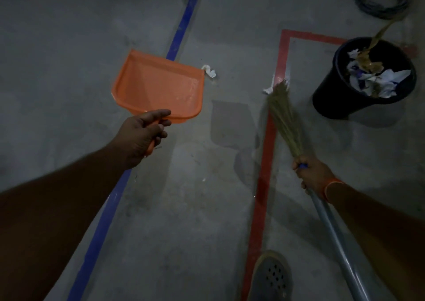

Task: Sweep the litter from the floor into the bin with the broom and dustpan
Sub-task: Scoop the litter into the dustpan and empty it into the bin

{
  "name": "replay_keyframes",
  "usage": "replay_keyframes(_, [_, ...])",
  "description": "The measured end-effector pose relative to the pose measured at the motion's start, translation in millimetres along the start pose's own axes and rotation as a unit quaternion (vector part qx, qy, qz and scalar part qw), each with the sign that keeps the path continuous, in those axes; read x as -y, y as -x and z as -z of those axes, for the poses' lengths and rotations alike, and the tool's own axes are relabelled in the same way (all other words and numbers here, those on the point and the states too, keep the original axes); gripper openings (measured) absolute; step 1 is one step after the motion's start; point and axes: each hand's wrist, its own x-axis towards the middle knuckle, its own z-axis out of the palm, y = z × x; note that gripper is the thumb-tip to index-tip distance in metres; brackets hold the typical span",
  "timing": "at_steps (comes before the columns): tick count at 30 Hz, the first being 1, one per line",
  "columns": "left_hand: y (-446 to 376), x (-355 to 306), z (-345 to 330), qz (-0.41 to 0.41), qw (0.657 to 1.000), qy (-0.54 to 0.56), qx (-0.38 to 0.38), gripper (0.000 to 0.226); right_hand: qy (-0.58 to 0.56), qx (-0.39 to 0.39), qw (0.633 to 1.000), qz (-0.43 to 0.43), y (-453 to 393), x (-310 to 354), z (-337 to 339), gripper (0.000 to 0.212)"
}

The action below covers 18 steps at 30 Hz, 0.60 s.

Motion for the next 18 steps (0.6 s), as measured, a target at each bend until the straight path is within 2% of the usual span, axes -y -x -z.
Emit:
replay_keyframes(5, [-4, 9, 41, -0.004, 1.0, 0.003, -0.023, 0.04, 0.058, 0.03, 0.996, 0.061, -32, 47, -48, 0.023])
replay_keyframes(12, [-10, 40, 105, -0.016, 0.998, 0.016, -0.065, 0.039, 0.16, 0.097, 0.97, 0.152, -84, 138, -98, 0.025])
replay_keyframes(15, [1, 58, 129, -0.018, 0.994, 0.048, -0.097, 0.039, 0.224, 0.113, 0.951, 0.183, -82, 168, -116, 0.024])
replay_keyframes(18, [23, 73, 158, -0.016, 0.987, 0.078, -0.137, 0.038, 0.308, 0.143, 0.915, 0.219, -66, 194, -141, 0.026])
